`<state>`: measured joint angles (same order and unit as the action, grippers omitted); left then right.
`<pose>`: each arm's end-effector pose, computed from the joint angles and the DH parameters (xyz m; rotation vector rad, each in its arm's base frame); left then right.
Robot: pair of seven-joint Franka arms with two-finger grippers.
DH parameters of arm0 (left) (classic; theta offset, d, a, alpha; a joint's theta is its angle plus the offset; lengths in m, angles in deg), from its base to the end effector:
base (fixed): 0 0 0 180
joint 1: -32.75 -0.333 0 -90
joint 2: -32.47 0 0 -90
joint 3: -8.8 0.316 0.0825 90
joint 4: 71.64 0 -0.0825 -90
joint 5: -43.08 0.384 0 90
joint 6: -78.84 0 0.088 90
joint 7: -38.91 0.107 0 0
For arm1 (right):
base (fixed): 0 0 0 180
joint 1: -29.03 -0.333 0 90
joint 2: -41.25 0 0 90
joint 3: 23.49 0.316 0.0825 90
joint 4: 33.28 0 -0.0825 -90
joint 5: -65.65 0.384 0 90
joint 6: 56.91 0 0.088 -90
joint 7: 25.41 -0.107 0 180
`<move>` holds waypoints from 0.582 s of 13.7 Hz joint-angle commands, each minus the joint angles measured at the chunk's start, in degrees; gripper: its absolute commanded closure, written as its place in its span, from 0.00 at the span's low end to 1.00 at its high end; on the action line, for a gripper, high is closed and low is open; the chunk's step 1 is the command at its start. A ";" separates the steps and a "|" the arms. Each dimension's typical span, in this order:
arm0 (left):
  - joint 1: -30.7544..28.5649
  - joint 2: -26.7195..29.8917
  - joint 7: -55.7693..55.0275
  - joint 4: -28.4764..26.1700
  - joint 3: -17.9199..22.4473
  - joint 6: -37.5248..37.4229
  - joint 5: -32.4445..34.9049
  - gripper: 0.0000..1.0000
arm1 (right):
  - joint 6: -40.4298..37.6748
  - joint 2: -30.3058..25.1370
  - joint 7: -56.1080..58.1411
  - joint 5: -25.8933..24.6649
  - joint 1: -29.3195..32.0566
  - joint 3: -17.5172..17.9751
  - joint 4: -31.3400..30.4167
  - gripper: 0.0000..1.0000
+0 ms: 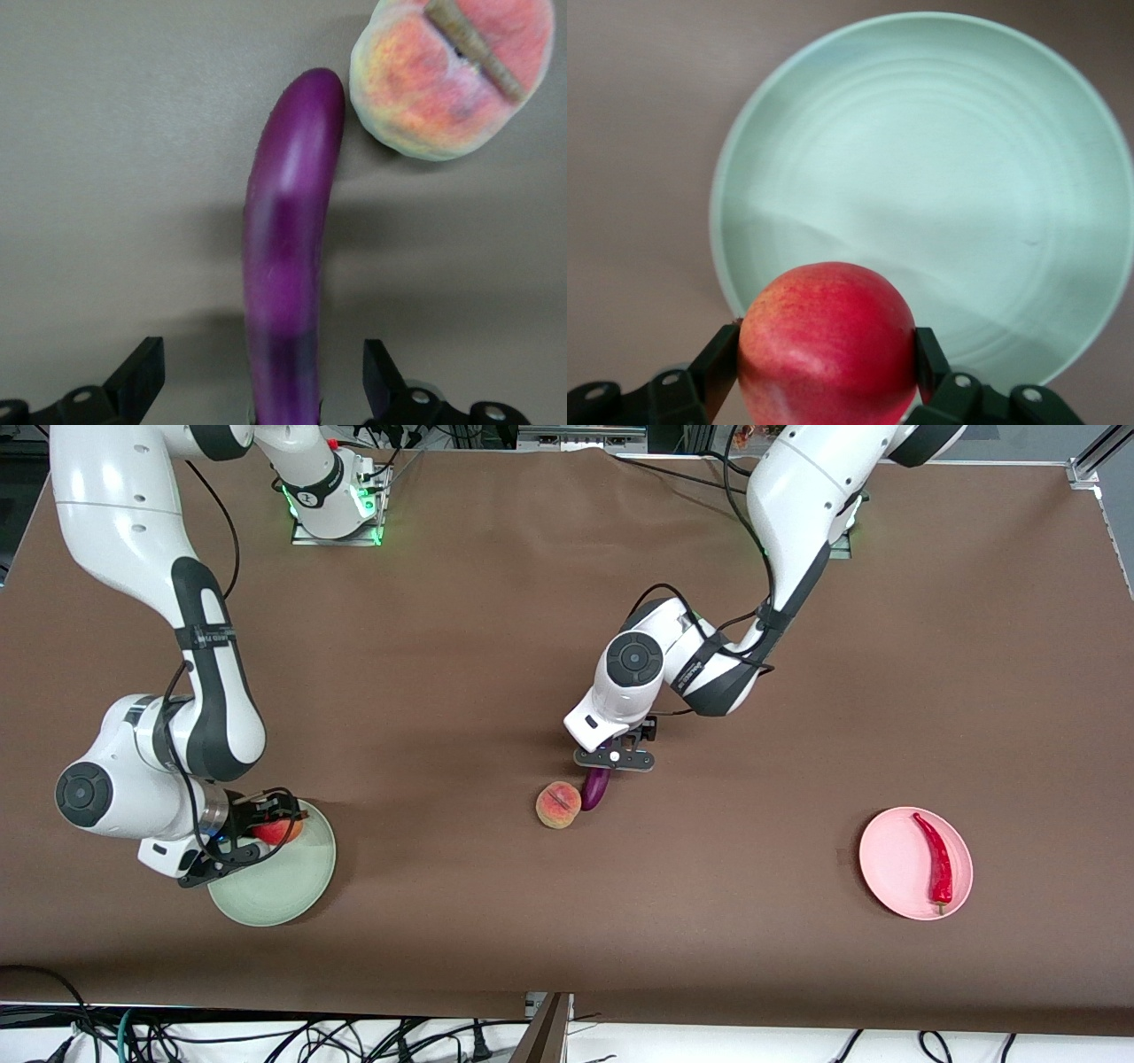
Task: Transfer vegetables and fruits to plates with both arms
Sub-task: 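Release the chili while the right gripper carries the apple to the green plate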
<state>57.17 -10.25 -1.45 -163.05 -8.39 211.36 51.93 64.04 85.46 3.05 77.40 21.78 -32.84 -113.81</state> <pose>0.5409 -0.4389 0.2095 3.0677 -0.0768 -0.0785 0.7239 0.0059 0.2435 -3.0120 -0.5980 0.0567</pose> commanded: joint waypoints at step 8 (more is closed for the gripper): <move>0.37 -0.71 -2.19 -1.14 1.63 0.39 3.36 1.00 | 5.88 1.41 2.83 -3.31 4.17 1.00 -0.68 0.56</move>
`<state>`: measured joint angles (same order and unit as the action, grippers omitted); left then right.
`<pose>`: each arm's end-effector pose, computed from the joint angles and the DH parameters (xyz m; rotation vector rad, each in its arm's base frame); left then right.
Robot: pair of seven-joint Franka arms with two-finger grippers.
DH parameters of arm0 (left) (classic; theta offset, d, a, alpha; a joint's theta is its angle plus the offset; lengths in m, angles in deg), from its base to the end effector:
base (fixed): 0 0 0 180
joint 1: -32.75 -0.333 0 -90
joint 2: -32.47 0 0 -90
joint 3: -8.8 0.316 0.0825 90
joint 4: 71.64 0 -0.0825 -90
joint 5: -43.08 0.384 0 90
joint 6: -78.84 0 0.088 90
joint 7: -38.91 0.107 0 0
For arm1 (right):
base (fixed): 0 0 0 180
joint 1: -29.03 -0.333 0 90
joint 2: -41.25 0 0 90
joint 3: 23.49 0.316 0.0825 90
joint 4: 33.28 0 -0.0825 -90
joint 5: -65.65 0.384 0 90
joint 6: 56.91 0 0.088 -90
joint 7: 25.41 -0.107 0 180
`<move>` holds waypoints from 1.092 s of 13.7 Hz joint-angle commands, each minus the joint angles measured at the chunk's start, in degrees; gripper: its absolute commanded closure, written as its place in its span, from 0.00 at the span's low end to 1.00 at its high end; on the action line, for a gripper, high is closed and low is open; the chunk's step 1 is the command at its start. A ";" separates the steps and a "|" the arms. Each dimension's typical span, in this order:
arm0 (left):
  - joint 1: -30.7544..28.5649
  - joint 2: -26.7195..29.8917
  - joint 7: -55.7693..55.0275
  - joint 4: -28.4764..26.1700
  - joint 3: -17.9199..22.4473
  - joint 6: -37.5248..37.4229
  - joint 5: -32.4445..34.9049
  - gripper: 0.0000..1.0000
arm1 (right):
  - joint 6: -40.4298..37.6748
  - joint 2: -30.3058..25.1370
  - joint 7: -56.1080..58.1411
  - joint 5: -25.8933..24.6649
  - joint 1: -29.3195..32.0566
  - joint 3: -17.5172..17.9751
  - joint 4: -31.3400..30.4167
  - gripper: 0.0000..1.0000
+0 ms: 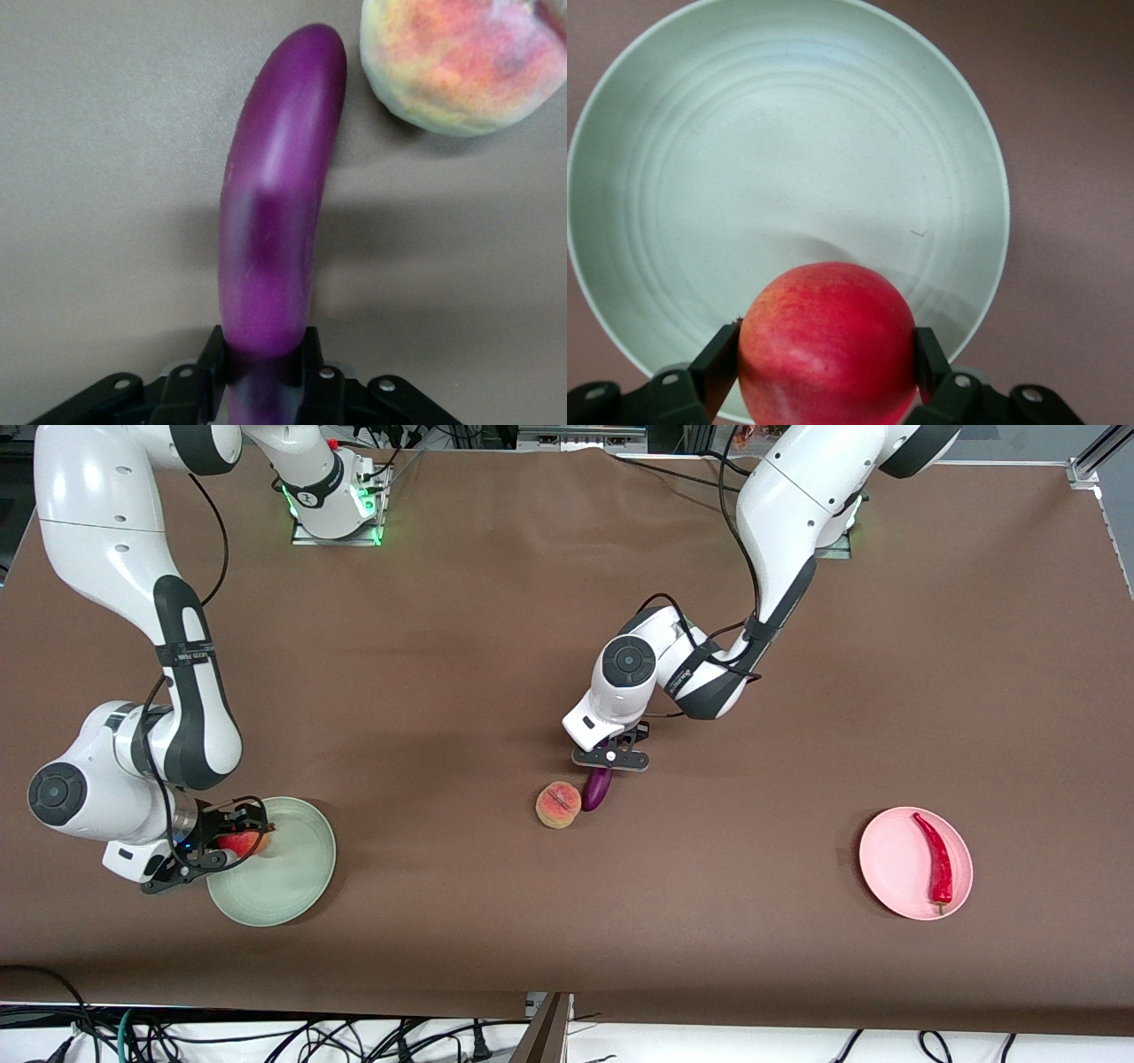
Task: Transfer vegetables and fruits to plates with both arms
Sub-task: 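Carry the eggplant to the pink plate while the right gripper releases the apple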
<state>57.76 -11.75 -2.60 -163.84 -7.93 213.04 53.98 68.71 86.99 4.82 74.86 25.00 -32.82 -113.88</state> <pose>0.5347 -0.4390 0.1878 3.0902 -0.0912 -0.0694 0.7287 -0.0382 0.2305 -3.0688 -0.6056 -0.0056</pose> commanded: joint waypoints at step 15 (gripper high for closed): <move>-27.45 10.30 13.52 2.19 6.09 -17.83 19.25 1.00 | -11.27 -2.84 -23.33 1.77 -7.14 8.69 7.91 0.01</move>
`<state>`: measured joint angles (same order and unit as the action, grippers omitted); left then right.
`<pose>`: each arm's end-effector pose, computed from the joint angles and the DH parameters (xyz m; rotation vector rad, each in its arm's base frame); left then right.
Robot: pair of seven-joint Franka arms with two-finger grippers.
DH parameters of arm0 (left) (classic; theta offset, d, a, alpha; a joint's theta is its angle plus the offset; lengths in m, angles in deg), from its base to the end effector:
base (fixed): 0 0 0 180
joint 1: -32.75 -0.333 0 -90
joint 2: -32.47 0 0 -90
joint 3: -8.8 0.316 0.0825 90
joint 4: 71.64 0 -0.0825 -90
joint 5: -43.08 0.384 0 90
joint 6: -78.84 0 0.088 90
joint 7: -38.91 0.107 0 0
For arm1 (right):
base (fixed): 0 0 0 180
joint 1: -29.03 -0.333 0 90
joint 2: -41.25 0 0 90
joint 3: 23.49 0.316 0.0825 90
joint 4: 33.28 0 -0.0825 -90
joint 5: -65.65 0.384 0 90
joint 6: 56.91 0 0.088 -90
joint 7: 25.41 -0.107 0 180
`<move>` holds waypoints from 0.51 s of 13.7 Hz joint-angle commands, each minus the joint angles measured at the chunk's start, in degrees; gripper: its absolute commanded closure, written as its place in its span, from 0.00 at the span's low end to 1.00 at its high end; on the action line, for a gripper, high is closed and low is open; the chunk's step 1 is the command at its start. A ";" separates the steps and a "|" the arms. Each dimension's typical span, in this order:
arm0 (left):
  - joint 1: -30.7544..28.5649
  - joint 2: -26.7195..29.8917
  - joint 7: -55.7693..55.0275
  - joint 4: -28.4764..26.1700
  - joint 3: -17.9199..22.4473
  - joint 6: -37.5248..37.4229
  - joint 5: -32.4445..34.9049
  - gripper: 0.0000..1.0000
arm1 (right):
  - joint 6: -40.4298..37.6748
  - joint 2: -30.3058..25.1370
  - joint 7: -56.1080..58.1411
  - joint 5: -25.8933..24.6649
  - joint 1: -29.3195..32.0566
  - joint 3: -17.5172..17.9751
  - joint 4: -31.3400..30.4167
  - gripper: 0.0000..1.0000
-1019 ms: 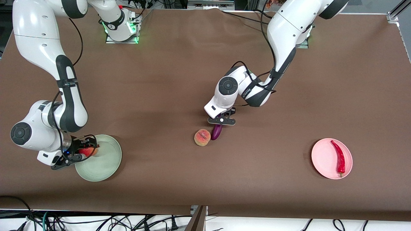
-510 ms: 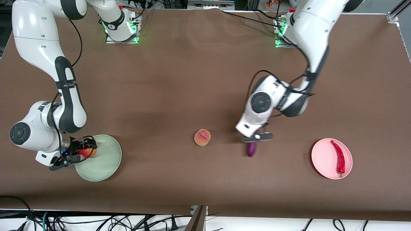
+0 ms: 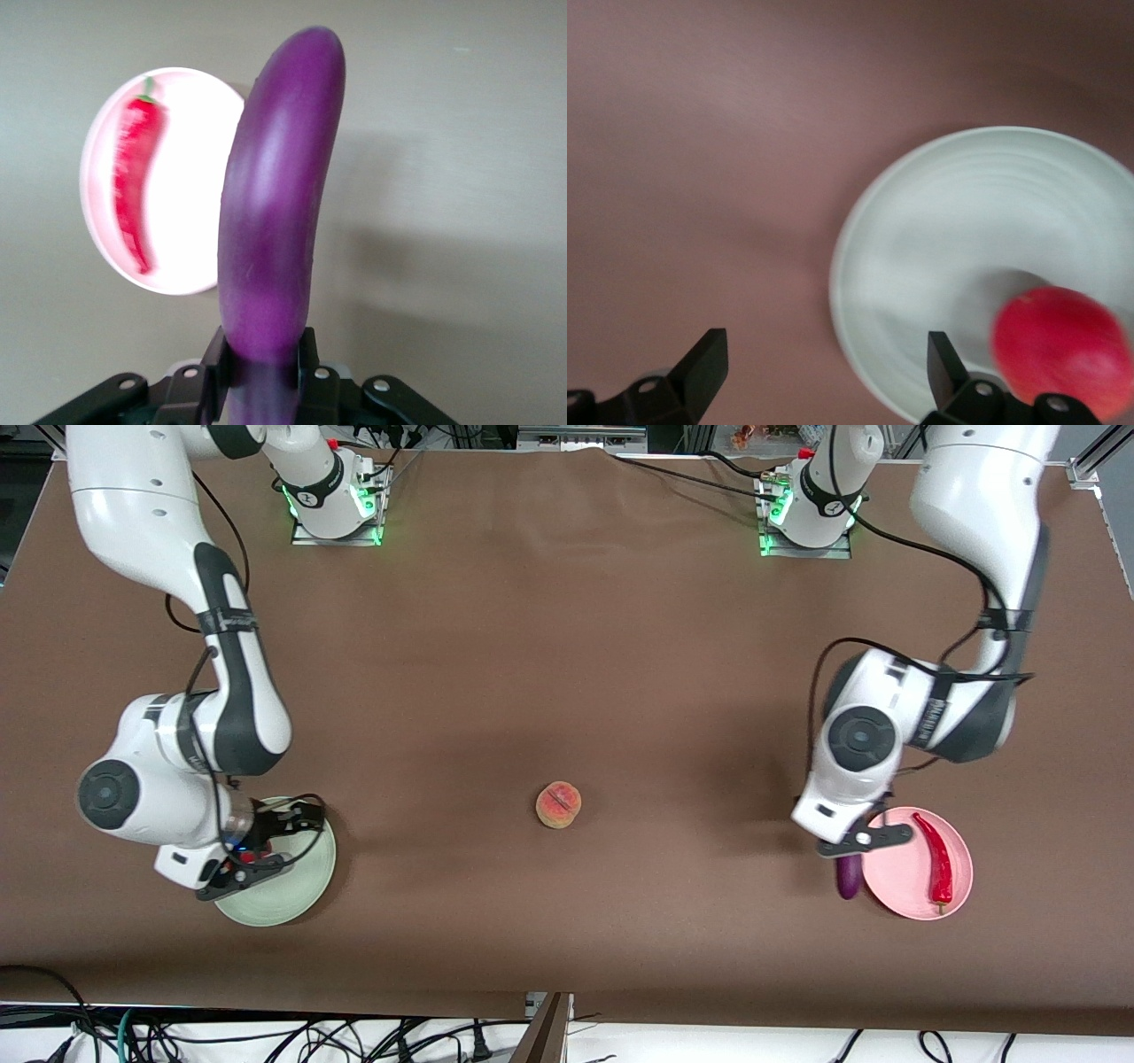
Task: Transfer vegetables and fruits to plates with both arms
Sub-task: 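Carry the eggplant to the pink plate while the right gripper releases the apple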
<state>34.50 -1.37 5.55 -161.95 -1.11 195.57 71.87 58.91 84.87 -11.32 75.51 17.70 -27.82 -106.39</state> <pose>0.6798 -0.0964 0.2928 -2.7802 -0.2047 -0.0358 0.7358 0.1142 0.2988 -3.0018 -0.4728 0.0109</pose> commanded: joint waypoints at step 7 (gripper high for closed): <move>-11.95 -5.53 15.95 1.98 -0.73 5.08 1.00 1.00 | 9.74 1.20 -34.79 0.25 -12.38 8.12 0.25 0.01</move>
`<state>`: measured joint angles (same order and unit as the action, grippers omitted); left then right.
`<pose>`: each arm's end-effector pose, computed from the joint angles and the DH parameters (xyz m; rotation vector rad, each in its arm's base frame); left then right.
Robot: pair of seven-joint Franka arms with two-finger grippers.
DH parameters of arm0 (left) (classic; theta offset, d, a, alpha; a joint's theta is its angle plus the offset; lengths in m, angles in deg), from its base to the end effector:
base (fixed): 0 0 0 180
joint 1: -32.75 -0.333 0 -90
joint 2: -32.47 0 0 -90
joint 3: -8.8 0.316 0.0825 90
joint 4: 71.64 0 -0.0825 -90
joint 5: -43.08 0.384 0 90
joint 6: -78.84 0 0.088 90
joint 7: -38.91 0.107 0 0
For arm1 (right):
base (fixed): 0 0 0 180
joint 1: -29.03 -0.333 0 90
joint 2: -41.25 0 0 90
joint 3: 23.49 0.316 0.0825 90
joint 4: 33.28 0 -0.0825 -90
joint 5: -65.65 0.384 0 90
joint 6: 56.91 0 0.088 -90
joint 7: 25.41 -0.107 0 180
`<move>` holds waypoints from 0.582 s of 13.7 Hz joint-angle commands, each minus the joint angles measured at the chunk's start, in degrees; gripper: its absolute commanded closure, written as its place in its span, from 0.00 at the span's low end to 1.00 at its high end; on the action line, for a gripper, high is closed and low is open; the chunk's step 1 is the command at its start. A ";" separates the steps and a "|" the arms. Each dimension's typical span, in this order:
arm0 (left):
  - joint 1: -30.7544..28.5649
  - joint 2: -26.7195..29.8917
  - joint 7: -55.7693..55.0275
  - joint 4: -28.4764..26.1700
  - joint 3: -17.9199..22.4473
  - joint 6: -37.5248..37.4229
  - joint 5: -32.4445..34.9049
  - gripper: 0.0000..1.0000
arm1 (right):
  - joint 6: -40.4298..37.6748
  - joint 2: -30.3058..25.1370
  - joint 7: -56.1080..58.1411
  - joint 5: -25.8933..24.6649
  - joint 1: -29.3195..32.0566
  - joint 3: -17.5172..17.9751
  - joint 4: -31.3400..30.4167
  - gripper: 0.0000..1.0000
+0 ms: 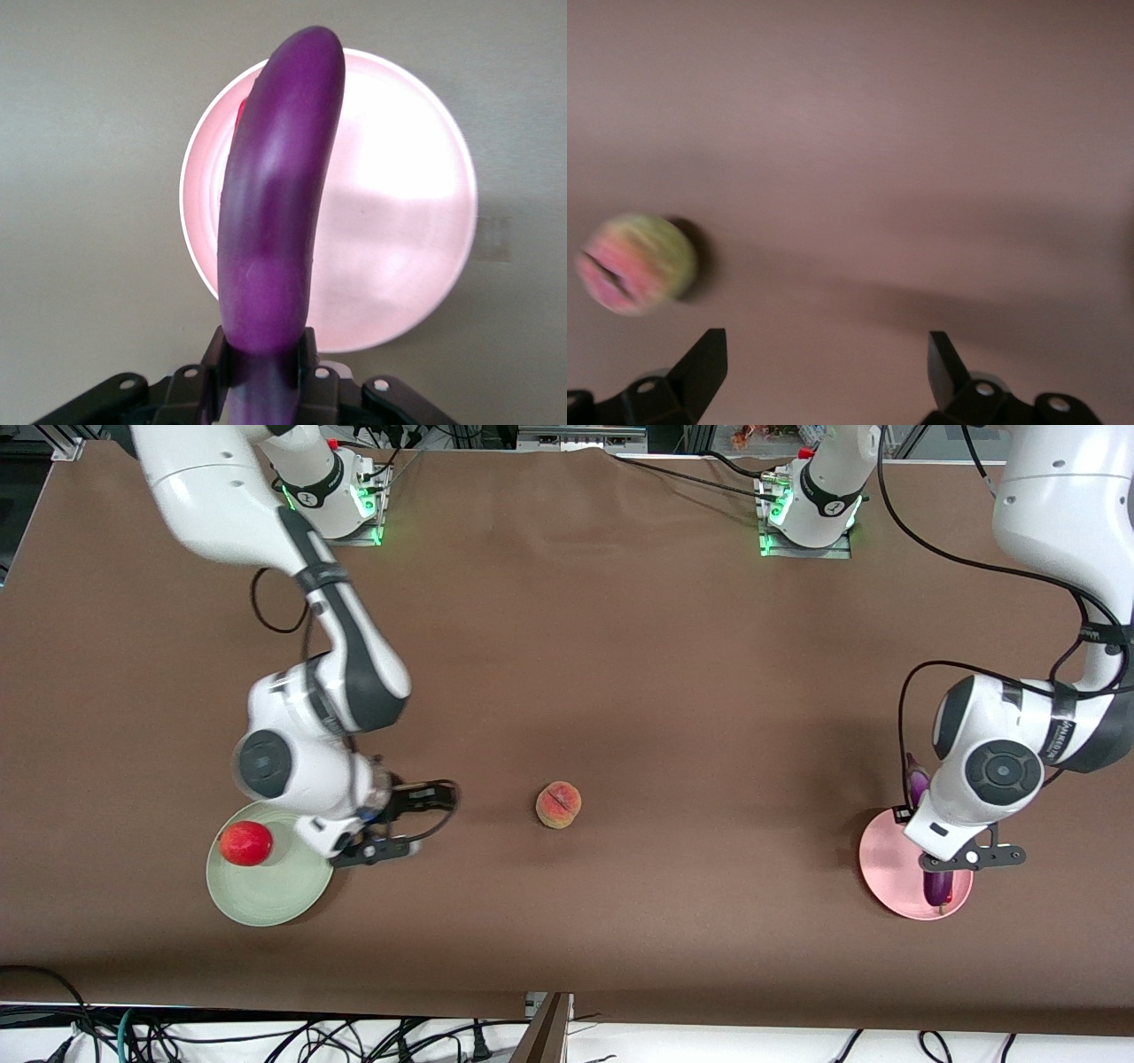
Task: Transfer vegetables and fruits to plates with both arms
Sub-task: 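Lower the eggplant onto the plate while the right gripper grasps the peach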
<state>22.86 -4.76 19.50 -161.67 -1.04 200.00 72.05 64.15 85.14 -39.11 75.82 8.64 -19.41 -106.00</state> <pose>0.6916 0.0393 0.2597 -2.8145 -0.1196 0.0473 0.6897 0.3078 0.3075 -2.9207 -0.1173 -0.0112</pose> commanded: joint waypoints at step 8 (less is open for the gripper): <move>-1.54 -5.39 3.32 1.79 -0.80 3.74 0.47 0.69 | 21.57 8.22 -21.08 -5.23 -12.83 -1.53 -0.32 0.01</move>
<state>22.18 -8.90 21.38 -161.49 -1.13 203.71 72.05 83.60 92.22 -56.89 73.23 -2.79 -19.99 -106.65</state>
